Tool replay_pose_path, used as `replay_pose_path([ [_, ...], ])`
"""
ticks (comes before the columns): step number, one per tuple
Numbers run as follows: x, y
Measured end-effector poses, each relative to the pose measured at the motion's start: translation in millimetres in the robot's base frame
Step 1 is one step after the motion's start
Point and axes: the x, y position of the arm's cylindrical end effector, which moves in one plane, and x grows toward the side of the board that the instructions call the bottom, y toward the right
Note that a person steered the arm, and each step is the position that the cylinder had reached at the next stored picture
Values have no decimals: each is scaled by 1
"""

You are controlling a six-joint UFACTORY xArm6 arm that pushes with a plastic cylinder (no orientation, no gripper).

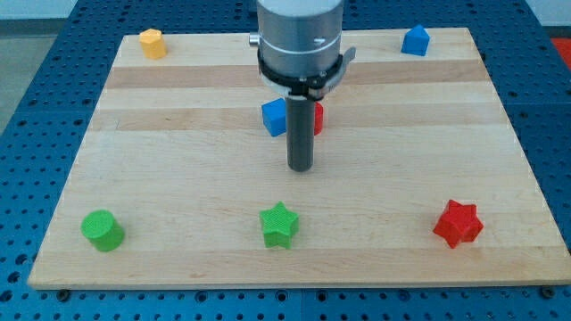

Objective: Move the green star towards the red circle

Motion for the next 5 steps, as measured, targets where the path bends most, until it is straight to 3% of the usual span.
replay_pose_path([
  [2, 34, 24],
  [5, 123, 28],
])
